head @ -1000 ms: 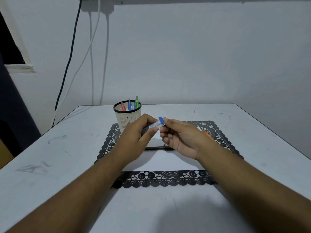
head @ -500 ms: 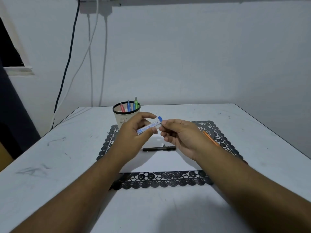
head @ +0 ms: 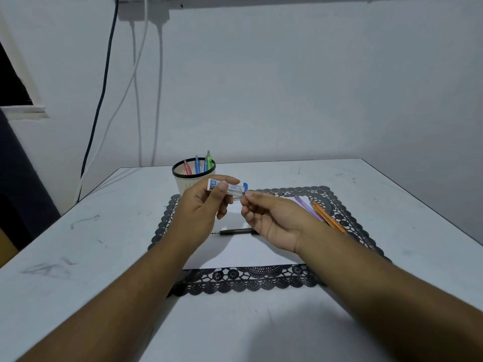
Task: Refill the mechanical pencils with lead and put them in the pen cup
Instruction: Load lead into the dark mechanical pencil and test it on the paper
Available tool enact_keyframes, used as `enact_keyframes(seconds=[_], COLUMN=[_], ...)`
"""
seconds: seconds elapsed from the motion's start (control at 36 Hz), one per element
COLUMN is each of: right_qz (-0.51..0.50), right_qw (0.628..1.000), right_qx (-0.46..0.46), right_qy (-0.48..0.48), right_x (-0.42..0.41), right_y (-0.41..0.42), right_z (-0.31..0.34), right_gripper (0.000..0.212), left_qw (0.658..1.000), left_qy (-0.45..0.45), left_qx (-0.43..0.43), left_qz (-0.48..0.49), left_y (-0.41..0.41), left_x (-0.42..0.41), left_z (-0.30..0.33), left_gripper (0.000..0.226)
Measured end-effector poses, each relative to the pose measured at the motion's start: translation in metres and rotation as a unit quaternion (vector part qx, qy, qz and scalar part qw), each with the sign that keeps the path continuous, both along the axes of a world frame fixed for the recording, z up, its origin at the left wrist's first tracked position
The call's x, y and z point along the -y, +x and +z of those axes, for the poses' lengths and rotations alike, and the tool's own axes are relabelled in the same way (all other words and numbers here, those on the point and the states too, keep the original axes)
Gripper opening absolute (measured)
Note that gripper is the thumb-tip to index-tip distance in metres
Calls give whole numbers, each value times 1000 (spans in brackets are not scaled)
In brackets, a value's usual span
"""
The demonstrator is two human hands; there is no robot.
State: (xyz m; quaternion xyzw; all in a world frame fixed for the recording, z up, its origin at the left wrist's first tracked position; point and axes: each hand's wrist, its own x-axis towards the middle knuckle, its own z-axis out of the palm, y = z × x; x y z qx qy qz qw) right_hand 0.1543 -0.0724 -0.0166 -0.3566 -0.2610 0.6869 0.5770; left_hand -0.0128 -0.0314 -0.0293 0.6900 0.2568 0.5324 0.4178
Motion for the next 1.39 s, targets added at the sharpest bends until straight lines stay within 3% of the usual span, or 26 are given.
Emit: enact_keyframes(seconds=[0.5,0.75,0.97,1.14,1.39], right_qz=[-5,-49,-87,-102,-129], right_qw=[1000,995,977,962,920], right_qx=[-8,65,161,214,291], right_qy=[0,50,106,132,229], right_x=[0,-1,-3,-4,0], right_y=[3,10,18,20,17], right_z=[1,1,1,-2,1], right_gripper=[11,7,10,14,7], left_qw=[1000,1000,991,953,936], left_qy=[-5,-15,31,130,183], left_qx=[2,3,-119,-241,-260], left_qz=[-7,-11,61,131,150], left_y=[1,-2,-7,-8,-5], left_x=[-1,-1,-8,-8,-5], left_z=[0,2,-6,-10,-7], left_gripper=[30,20,21,18,16])
